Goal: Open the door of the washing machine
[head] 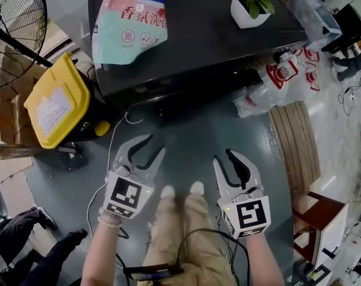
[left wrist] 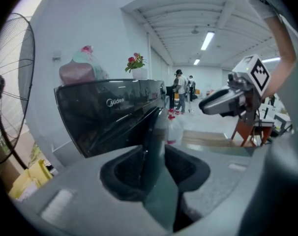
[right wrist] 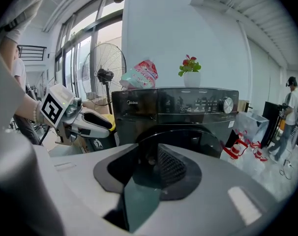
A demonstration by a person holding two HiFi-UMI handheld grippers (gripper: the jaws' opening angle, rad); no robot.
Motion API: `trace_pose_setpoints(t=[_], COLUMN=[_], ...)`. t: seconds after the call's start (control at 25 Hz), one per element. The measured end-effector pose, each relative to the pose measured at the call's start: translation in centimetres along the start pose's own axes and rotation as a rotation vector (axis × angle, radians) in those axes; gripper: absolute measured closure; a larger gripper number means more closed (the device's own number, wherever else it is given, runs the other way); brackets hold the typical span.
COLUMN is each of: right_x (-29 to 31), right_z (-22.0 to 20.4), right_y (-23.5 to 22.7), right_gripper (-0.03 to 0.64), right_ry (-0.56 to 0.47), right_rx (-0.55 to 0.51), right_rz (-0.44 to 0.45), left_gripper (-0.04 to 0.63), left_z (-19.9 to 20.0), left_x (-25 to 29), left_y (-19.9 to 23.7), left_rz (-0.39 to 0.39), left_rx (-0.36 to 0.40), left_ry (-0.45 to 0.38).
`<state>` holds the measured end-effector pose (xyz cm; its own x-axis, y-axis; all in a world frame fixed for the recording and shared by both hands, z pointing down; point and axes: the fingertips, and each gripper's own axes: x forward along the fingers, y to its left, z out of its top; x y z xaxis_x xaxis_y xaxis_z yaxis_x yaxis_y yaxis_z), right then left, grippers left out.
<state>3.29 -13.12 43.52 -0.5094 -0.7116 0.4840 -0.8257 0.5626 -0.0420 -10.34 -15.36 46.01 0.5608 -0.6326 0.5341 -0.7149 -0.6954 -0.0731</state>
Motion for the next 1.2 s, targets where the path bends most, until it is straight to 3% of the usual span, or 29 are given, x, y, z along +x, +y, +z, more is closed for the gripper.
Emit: trace_pose_setpoints(t=[0.64,1.2], right_x=[3.4,4.7], right_z=[-2.9,-5.8], right_y=[-1.6,-2.3], right_gripper=[0.511,0.511], right_ry=[0.005,0.028], right_rx=[0.006,0.032], right_rz=[-0.003,-0.002], left_gripper=[0.465,0.446], left_z=[-5.1,-8.6], left_x=[6.0,10.3], left_y=[0.9,2.3], left_rz=[-0.003,0.039], left_rx=[-0.018,-0.019], left_ry=[0.053,0.102])
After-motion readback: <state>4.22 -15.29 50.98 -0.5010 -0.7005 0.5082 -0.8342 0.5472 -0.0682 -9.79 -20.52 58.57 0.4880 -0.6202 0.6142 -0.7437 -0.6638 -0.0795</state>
